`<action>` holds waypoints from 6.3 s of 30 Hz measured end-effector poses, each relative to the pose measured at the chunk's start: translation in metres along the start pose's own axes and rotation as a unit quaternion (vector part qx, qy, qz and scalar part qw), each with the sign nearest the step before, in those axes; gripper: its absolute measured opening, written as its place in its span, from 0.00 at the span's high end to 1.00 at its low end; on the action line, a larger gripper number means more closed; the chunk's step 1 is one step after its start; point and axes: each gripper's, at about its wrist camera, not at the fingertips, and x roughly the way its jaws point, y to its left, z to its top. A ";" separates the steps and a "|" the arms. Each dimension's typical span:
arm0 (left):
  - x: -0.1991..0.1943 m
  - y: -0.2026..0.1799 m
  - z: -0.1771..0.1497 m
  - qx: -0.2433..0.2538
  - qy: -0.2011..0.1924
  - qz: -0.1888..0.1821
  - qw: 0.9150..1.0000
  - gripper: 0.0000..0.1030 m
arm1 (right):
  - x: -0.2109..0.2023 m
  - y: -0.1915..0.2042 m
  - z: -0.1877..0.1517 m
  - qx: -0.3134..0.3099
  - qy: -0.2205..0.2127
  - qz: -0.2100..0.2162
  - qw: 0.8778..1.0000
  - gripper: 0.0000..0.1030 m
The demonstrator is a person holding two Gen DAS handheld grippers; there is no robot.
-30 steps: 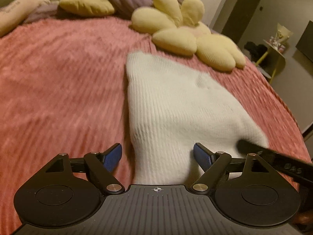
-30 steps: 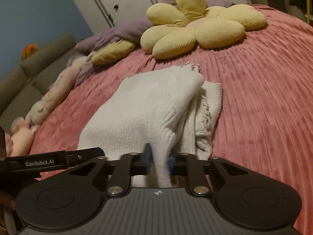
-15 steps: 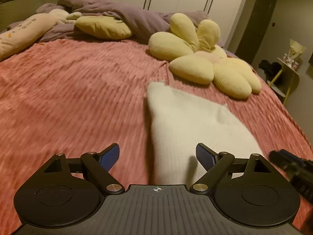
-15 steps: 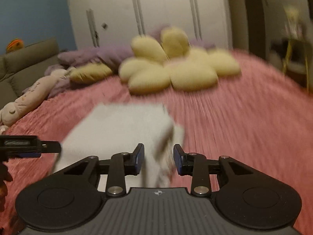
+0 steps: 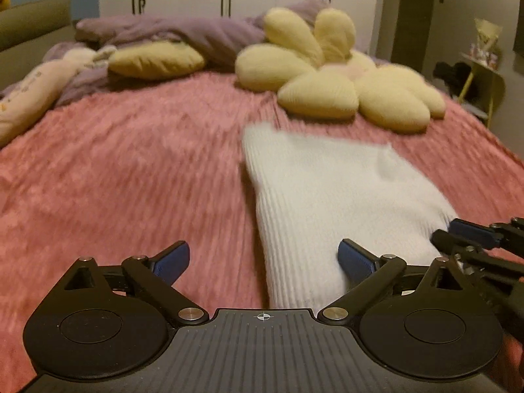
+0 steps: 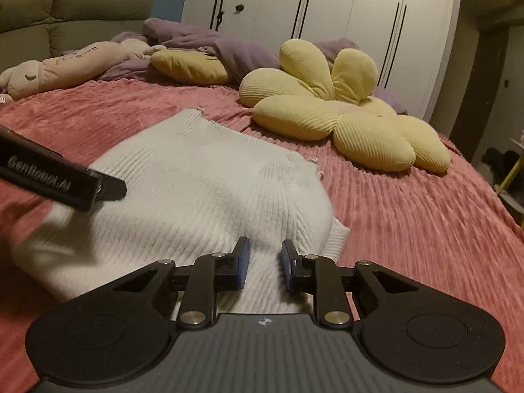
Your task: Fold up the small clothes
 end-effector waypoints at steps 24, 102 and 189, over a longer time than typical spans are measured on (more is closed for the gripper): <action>0.052 -0.008 0.018 -0.046 0.051 0.014 0.998 0.00 | 0.049 0.002 0.009 -0.026 0.011 -0.049 0.998 0.78; -0.118 -0.015 -0.040 0.018 0.184 0.041 0.982 0.00 | -0.133 0.016 0.023 0.131 0.215 -0.038 0.967 0.04; -0.122 -0.020 -0.038 0.012 0.176 0.044 0.983 0.00 | -0.142 0.011 0.022 0.152 0.204 -0.041 0.966 0.04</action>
